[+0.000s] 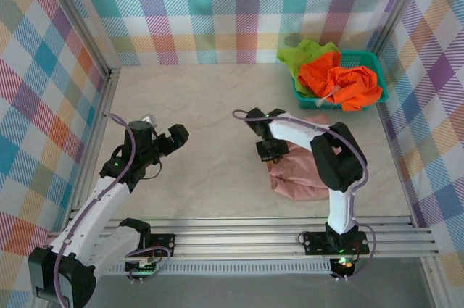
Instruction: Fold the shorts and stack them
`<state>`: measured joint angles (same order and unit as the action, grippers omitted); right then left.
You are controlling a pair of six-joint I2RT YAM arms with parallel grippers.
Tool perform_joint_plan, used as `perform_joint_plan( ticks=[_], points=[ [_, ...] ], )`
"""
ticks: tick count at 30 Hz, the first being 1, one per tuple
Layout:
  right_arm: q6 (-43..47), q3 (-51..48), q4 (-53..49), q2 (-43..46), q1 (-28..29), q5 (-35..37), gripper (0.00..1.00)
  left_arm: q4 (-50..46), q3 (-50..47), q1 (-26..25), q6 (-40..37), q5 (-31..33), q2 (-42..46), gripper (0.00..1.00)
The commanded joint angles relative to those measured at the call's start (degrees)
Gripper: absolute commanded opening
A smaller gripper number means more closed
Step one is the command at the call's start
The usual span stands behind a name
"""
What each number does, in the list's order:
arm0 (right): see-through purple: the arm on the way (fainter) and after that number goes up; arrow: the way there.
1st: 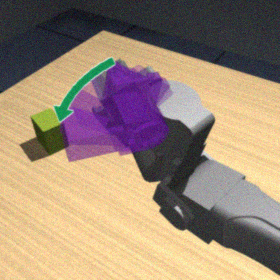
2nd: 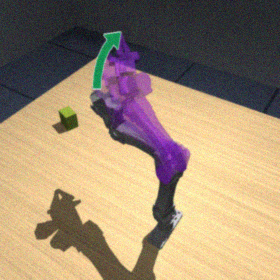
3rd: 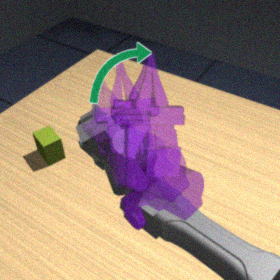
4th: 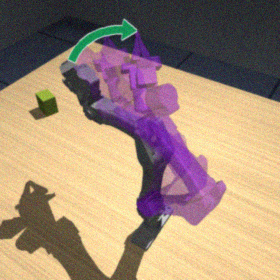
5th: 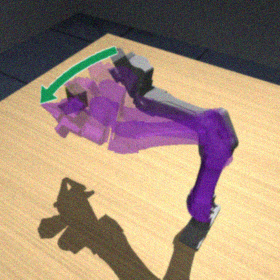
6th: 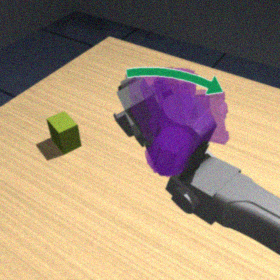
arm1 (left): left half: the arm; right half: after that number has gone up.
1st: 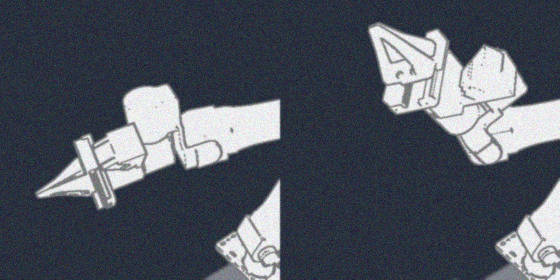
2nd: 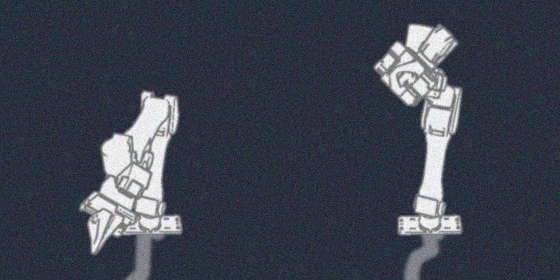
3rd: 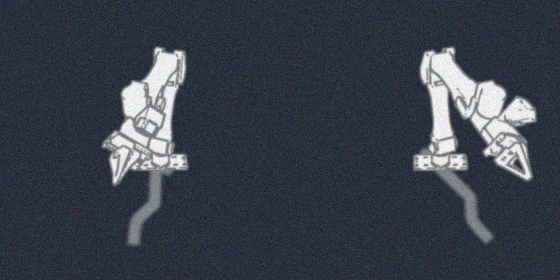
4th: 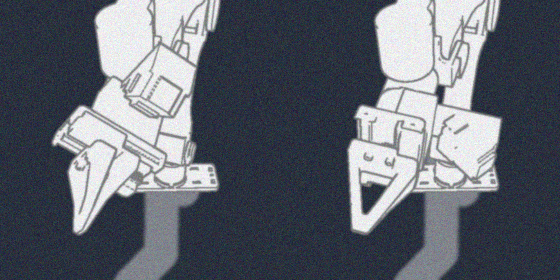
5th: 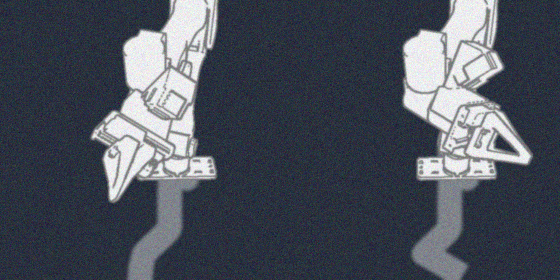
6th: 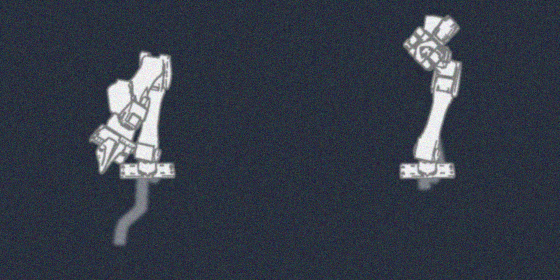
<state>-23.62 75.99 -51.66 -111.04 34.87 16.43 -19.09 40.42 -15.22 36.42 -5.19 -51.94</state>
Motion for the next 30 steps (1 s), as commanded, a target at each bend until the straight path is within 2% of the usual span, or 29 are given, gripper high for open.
perform_joint_plan(
  ticks=[1,4,17,27,30],
  points=[
    [5.73,-4.49,-1.10,-2.61,-4.99,1.20,0.14,1.95,-0.21,-0.08,0.29,0.71,0.84,1.00],
    [9.10,-5.32,-1.16,-2.08,-8.43,3.39,0.14,2.13,-0.27,-0.07,0.26,0.80,0.84,1.00],
    [17.86,-9.50,1.51,2.56,-23.85,2.30,0.14,2.41,-0.50,-0.07,-0.31,1.15,0.77,1.00],
    [23.30,-10.96,3.68,5.20,-26.13,4.32,0.15,2.73,-0.96,-0.07,-0.21,1.26,0.51,1.00],
    [22.88,-9.63,2.92,7.54,-26.16,1.98,0.16,2.67,-1.05,-0.07,-0.22,1.32,0.82,1.00]
  ],
)
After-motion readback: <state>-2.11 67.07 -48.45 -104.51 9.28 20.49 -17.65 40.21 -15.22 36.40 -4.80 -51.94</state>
